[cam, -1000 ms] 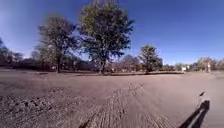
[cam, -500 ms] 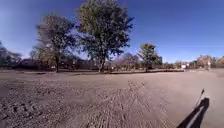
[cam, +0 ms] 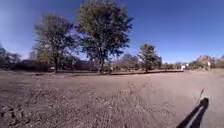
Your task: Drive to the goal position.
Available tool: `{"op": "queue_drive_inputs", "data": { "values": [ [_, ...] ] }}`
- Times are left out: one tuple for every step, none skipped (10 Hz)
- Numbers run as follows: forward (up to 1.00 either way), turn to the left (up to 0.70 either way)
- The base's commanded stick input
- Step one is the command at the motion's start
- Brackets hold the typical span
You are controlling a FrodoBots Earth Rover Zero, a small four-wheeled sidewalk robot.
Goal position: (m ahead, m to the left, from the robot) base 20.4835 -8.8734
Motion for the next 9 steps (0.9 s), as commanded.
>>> {"op": "queue_drive_inputs", "data": {
  "values": [
    [0.5,0.48],
    [0.5,0.48],
    [0.5,0.45],
    [0.5,0.35],
    [0.5,0.25],
    [0.5,0.13],
    [0.5,0.01],
    [0.5,0.0],
    [0.5,0.0]
  ]
}}
